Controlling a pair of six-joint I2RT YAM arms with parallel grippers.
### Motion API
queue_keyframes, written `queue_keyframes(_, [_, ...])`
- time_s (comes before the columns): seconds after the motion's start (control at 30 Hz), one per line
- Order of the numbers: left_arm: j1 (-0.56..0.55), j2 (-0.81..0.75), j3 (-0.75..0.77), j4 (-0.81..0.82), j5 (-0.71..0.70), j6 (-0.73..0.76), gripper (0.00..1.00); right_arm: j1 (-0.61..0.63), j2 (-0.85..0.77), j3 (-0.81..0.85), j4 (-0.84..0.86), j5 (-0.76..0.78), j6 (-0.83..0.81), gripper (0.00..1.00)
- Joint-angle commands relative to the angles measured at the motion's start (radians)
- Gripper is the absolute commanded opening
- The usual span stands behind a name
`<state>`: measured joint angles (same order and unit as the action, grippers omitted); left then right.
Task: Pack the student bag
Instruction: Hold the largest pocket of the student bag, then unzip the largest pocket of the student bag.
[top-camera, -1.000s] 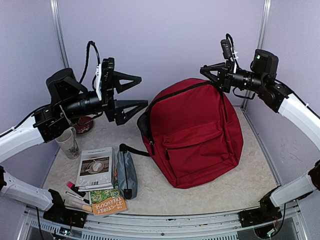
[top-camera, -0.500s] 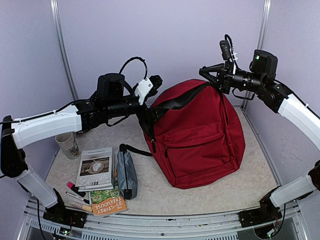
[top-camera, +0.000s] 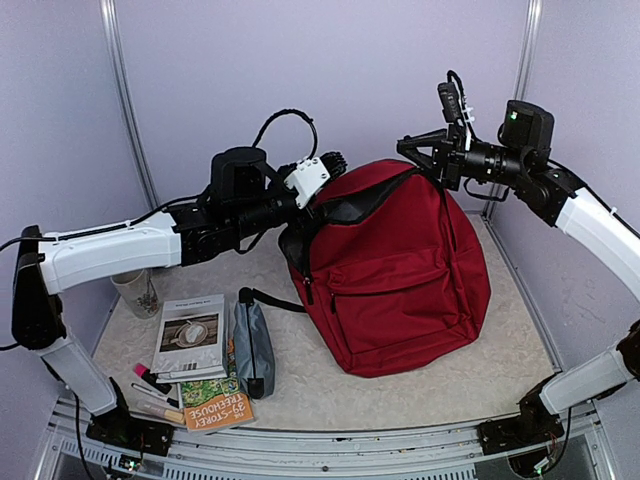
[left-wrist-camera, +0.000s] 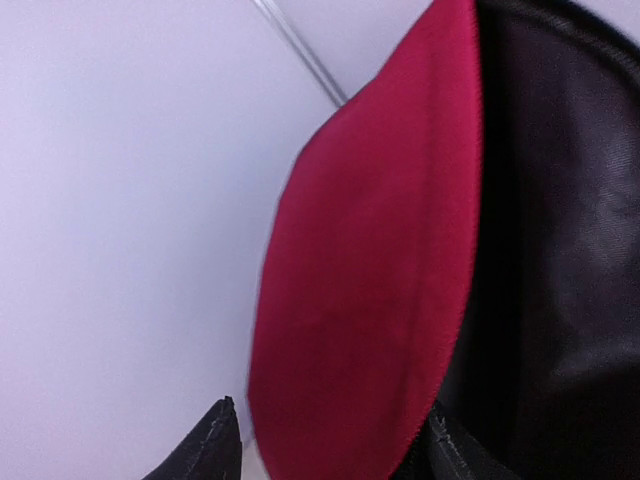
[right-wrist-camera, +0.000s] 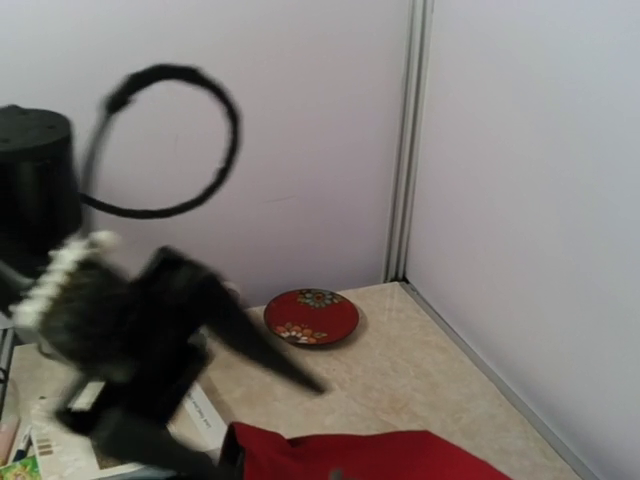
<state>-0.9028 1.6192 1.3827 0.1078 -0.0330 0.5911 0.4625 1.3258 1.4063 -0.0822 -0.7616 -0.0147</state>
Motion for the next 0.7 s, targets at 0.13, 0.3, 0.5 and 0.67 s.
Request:
queue_keyframes(0.13, [-0.022,0.077,0.023,0.098,-0.067,0.205,0.65,0.02,-0.015,-0.001,0.025,-0.021,-0.005,0.0])
queue_keyframes(0.3, [-0.036,0.128,0.069,0.119,-0.22,0.184,0.05,0.019,-0.017,-0.013,0.026,0.013,0.002,0.0])
queue_keyframes(0.5, [-0.028,0.064,0.092,0.182,-0.335,0.045,0.0,0.005,-0.055,-0.029,-0.03,0.407,0.049,0.0])
queue_keyframes(0.67, [0.017,-0.005,0.143,0.071,-0.266,-0.13,0.0,-0.156,-0.173,-0.203,0.071,0.532,0.177,0.0])
